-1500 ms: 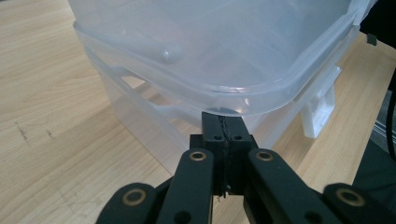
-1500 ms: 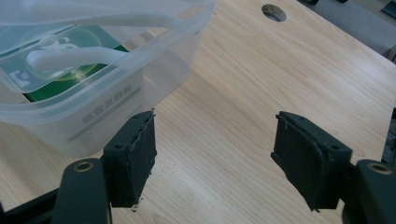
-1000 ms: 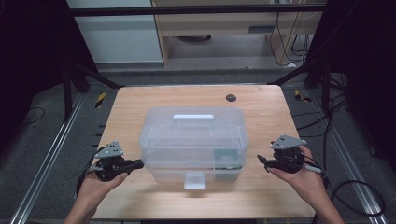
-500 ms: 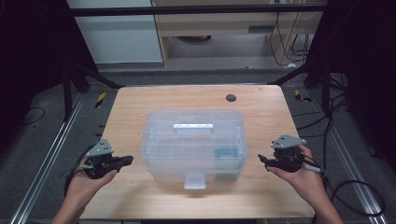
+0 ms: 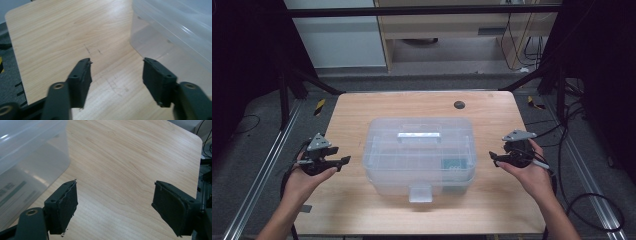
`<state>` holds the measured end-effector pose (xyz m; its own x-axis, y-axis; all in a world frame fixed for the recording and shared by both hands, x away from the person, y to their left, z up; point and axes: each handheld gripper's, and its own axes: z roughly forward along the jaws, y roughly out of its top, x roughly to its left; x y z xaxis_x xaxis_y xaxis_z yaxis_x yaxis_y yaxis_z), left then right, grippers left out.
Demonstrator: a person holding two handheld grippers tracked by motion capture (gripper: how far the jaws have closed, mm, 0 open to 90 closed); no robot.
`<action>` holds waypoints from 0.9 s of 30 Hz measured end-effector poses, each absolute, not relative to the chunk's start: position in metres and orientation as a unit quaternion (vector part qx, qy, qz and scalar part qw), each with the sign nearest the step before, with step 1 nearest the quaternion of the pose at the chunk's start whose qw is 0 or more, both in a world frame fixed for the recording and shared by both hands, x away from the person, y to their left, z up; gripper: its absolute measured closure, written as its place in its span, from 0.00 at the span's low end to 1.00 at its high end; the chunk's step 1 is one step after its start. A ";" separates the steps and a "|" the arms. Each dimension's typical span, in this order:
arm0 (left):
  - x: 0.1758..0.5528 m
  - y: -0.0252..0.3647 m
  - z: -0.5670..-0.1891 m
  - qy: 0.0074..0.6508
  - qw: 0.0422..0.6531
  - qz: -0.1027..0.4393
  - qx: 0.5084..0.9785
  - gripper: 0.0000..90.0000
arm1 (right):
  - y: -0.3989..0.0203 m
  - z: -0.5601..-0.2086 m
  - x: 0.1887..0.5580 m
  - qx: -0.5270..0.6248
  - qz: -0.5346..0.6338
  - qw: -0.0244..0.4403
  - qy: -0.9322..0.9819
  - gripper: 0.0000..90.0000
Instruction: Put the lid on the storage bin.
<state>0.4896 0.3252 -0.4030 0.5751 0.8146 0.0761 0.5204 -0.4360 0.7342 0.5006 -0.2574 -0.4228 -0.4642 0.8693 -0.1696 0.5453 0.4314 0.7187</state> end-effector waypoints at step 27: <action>0.571 0.317 -0.452 0.452 0.325 0.194 0.808 0.08 | -0.259 -0.452 0.584 0.549 0.299 0.242 0.742 0.15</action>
